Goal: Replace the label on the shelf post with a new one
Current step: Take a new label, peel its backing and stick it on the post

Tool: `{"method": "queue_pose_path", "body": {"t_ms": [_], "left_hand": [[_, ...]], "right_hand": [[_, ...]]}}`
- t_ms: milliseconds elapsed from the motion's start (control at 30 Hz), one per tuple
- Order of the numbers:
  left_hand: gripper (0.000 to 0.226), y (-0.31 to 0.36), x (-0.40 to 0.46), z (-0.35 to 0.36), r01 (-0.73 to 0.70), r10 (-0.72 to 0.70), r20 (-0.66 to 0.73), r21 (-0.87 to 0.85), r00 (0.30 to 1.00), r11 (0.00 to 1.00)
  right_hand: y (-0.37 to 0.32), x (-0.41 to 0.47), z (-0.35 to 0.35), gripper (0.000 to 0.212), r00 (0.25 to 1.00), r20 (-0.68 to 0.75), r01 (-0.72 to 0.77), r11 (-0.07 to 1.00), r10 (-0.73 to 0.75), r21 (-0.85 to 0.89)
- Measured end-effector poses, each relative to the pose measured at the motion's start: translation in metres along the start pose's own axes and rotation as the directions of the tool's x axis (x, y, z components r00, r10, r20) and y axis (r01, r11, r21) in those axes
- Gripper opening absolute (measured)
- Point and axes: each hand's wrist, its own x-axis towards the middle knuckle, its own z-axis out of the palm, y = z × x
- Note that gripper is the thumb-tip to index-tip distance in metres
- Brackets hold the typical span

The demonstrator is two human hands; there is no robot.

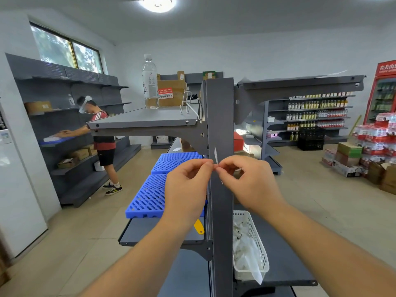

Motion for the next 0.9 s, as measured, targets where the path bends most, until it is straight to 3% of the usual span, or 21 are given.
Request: {"method": "queue_pose_path", "body": {"t_ms": [200, 467, 900], "left_hand": [[0.010, -0.005, 0.007, 0.002, -0.024, 0.024, -0.007, 0.041, 1.000, 0.999], [0.005, -0.020, 0.034, 0.003, 0.039, -0.037, -0.016, 0.195, 0.999, 0.980], [0.011, -0.027, 0.052, 0.013, -0.050, 0.044, 0.029, 0.292, 0.999, 0.955]], "right_hand": [[0.009, 0.006, -0.006, 0.009, 0.985, -0.015, -0.166, 0.977, 0.169, 0.138], [0.035, 0.024, -0.005, 0.009, 0.964, 0.008, -0.264, 0.951, 0.266, 0.159], [0.041, 0.032, -0.001, 0.011, 0.976, 0.041, -0.217, 0.963, 0.213, 0.163]]}}
